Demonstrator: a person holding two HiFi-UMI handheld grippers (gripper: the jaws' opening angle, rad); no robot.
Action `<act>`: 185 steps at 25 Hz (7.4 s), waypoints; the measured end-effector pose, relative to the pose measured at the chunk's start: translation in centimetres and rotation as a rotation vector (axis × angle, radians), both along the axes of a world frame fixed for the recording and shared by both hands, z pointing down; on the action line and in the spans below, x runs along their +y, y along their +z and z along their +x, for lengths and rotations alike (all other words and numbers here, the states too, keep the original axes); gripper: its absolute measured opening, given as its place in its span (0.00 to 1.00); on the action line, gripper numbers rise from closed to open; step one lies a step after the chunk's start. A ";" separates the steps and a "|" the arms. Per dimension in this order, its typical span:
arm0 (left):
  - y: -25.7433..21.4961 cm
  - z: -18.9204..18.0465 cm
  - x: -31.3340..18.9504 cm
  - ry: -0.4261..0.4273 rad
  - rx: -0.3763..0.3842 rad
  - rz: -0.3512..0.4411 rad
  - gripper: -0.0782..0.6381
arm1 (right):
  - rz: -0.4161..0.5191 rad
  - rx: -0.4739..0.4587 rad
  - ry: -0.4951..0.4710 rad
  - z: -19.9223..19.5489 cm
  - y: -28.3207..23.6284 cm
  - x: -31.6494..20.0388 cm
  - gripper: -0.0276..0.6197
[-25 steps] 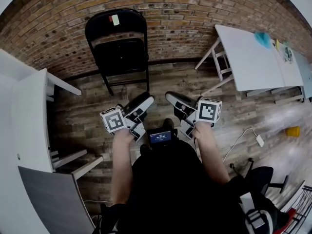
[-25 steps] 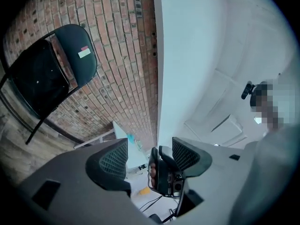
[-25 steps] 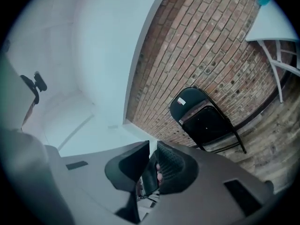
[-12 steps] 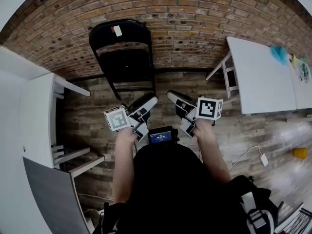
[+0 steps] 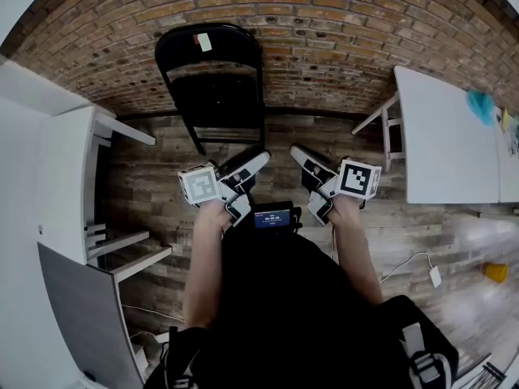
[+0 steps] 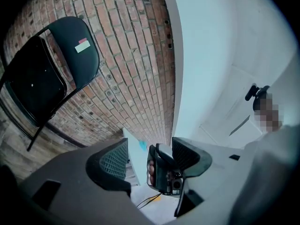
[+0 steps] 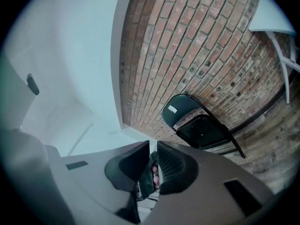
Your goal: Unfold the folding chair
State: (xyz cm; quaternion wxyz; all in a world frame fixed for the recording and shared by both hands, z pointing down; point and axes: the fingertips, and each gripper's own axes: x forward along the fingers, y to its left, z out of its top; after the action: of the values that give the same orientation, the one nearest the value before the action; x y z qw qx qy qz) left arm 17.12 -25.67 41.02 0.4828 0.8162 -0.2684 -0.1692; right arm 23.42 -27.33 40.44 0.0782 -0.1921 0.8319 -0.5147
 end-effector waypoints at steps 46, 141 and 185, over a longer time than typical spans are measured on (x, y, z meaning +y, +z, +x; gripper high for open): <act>4.7 -16.3 -26.6 -0.166 0.225 -0.121 0.54 | -0.024 0.139 -0.173 -16.5 2.6 -26.2 0.11; 28.1 -20.6 -25.0 -0.595 0.348 -0.424 0.16 | 0.400 0.520 -0.922 -25.9 9.5 -29.0 0.19; 27.3 -17.4 -5.3 -0.509 0.304 -0.391 0.16 | 0.469 0.609 -0.772 -22.7 7.1 -4.8 0.22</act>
State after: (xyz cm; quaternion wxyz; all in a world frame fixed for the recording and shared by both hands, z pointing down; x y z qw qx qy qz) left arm -0.23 -31.00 68.34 0.6066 0.5810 -0.4155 -0.3492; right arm 0.75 -32.11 47.56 -0.3204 0.0095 0.9195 -0.2275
